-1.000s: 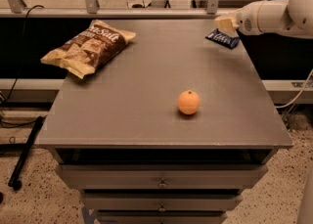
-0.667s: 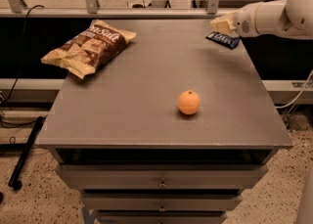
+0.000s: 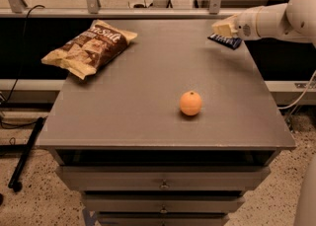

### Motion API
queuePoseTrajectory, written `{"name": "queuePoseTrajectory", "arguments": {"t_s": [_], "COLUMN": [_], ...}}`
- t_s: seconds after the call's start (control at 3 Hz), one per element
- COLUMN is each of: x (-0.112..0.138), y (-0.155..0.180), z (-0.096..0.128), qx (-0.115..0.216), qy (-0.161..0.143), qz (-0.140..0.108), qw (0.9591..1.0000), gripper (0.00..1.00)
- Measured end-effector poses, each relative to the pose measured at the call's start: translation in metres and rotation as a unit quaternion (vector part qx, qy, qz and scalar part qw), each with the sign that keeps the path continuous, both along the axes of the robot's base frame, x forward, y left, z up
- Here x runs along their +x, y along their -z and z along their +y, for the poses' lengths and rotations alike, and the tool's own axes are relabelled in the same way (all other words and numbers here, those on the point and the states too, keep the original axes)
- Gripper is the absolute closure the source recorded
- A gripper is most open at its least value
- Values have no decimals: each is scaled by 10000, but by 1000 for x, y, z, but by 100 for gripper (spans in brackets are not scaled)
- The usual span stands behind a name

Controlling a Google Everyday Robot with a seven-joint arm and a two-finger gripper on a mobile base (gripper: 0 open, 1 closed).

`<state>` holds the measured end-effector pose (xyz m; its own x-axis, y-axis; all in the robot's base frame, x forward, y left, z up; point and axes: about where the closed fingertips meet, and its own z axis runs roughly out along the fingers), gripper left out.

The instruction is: Move rxbar blueberry near orange

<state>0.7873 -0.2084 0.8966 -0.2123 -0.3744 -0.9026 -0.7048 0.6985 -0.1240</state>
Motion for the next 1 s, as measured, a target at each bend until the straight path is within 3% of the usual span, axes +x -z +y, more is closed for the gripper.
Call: {"name": "queuePoseTrajectory", "arguments": {"t_s": [0.67,1.0], "x": [23,29], "y": [21,29], "z": [-14,-20], "qx": [-108,-163], "qy": [111,149], "qz": [76,122], "qw": [9999,9997], "gripper": [4,0]}}
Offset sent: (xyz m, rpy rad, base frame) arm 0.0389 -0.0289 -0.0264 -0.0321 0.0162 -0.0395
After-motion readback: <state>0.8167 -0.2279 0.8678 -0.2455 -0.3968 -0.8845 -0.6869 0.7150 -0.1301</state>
